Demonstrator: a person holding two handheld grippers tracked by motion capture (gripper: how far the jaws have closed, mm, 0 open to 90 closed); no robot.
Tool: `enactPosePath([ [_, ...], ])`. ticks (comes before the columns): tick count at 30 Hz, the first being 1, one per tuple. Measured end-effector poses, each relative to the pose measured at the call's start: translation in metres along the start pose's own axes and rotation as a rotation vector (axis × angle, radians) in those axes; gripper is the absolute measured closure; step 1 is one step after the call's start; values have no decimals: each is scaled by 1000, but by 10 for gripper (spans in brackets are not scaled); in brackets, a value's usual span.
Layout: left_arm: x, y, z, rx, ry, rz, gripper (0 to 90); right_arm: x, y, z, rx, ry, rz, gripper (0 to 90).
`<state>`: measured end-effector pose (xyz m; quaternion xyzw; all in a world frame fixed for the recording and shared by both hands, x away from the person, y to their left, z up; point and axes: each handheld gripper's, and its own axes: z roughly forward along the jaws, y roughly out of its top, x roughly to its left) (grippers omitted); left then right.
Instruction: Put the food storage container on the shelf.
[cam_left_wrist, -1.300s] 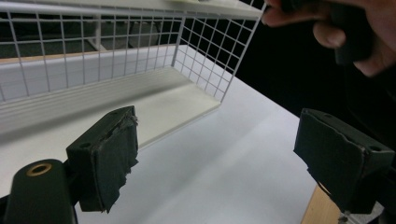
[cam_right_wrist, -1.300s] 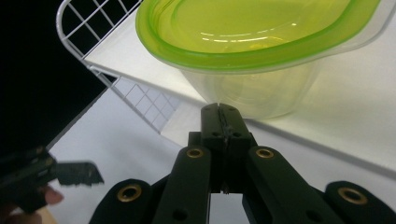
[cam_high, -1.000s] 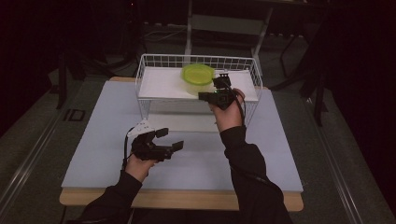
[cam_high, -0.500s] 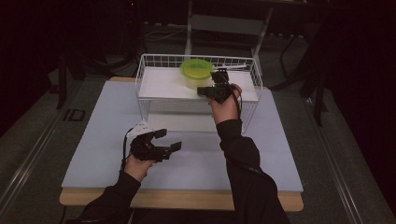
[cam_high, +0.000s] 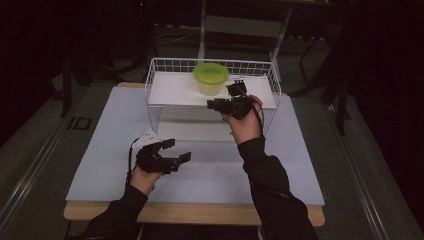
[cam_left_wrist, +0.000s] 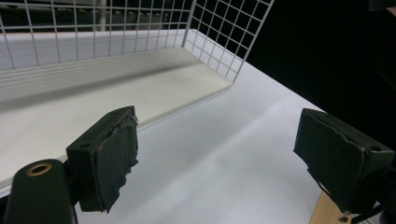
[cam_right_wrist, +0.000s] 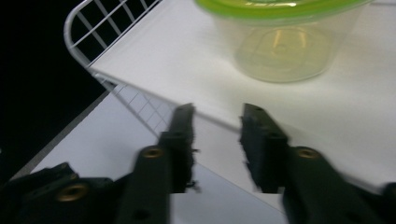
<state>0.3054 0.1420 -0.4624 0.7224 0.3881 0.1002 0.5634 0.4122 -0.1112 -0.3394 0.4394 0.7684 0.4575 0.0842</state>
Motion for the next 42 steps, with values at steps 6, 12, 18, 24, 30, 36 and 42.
enactPosePath([
  [6,-4,0,1,5,-13,17,146,8,-19,-9,-22,25,-45,408],
  [12,-6,0,0,-1,-22,20,146,12,-46,-17,-37,64,-102,284],
  [18,-8,0,-2,6,-31,30,128,7,-66,-25,-50,62,-108,248],
  [24,-13,0,-3,9,-40,59,117,-2,-87,-32,-53,48,-120,216],
  [30,-15,-2,-5,13,-46,76,117,-9,-109,-36,-37,30,-150,211],
  [36,-22,-5,-9,25,-63,104,111,-20,-142,-42,-7,30,-159,207],
  [42,-27,-12,-14,43,-49,149,112,-25,-167,-46,33,16,-175,195],
])
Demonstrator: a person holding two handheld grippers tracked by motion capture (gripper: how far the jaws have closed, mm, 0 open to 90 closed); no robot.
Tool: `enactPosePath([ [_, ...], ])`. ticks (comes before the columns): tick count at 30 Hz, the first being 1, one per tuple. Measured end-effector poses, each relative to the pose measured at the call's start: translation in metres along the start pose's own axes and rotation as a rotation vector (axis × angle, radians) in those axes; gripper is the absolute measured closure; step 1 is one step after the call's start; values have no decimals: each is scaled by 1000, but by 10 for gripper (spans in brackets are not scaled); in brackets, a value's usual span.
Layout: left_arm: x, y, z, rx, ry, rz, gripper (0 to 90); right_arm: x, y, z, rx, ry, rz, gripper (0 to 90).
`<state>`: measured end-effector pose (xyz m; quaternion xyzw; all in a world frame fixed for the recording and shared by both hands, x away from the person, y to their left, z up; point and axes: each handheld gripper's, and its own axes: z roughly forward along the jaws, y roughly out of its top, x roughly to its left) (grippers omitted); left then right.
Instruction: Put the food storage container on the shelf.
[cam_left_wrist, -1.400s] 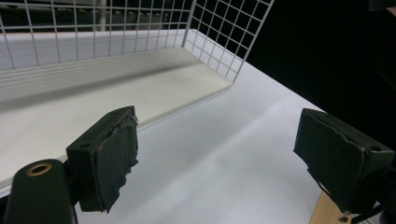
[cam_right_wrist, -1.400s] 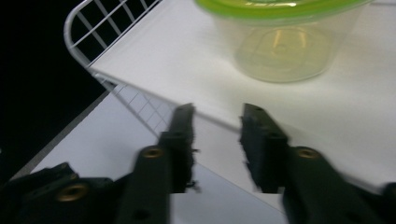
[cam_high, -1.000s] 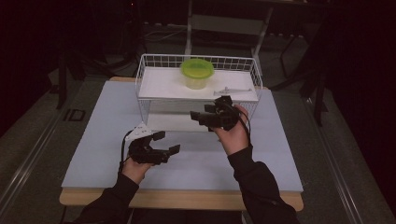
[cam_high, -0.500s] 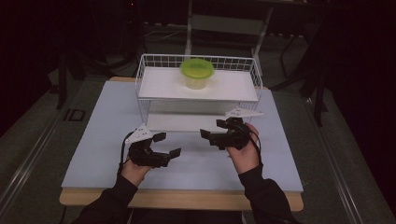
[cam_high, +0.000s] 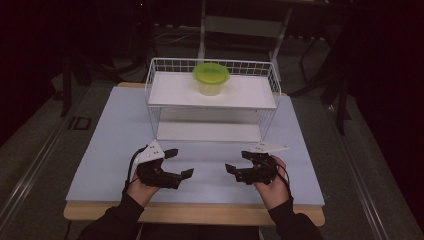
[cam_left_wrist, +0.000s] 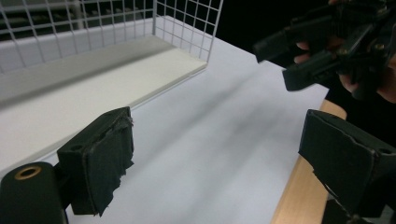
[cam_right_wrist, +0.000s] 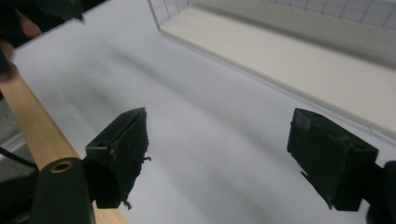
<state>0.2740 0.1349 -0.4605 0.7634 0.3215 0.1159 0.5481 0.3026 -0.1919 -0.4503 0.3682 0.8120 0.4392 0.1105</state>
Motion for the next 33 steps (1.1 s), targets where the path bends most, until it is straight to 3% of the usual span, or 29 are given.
enactPosePath([
  [11,0,-10,-7,58,-3,9,111,-3,-29,-12,-13,-10,12,194],
  [13,1,-13,-6,70,3,8,111,-4,-35,-17,-22,-34,-15,193],
  [16,-1,-19,-1,95,-3,19,111,-7,-43,-18,-14,-33,4,193],
  [18,-1,-23,1,103,-8,17,111,-8,-46,-16,-5,-60,-23,194],
  [21,0,-26,3,115,-6,23,111,-10,-47,-15,-1,-56,-8,194],
  [28,8,-30,-1,121,49,43,111,-13,-52,-8,30,-86,-25,196],
  [33,13,-32,-3,123,66,24,111,-15,-52,-11,16,-100,-29,196],
])
